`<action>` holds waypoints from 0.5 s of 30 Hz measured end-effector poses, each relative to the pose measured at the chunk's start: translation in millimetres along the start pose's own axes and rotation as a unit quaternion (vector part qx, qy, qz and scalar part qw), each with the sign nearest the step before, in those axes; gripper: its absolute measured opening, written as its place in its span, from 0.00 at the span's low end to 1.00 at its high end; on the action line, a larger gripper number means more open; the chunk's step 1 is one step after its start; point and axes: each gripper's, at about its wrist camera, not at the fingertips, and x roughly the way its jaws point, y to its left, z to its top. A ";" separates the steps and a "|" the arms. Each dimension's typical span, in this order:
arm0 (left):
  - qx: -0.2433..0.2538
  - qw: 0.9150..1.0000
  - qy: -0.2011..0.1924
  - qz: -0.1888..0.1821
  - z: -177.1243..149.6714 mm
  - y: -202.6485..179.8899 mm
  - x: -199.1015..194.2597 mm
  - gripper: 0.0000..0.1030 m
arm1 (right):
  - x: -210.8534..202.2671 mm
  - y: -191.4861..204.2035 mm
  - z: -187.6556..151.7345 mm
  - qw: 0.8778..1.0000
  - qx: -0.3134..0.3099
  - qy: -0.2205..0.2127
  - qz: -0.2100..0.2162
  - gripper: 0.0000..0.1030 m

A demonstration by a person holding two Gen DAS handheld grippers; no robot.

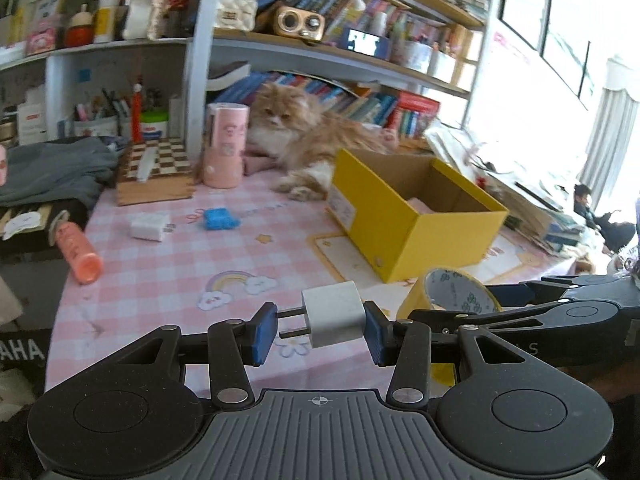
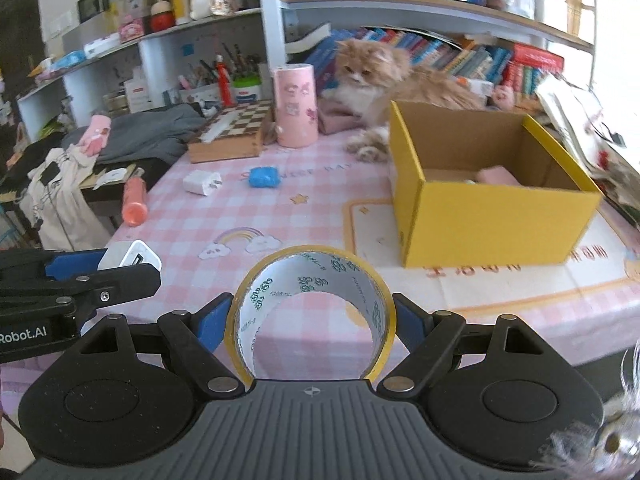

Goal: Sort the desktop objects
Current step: 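Carry the white plug and tape roll with both tools toward the yellow box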

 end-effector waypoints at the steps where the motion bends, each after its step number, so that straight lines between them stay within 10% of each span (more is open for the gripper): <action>1: 0.003 1.000 0.002 -0.005 0.1 -3.3 1.9 0.44 | -2.3 -2.6 -2.5 1.000 0.005 0.000 -0.004 0.79; 15: 0.030 0.997 0.022 -0.074 -0.1 -34.4 23.2 0.44 | -29.9 -32.5 -25.4 0.996 0.056 0.003 -0.067 0.79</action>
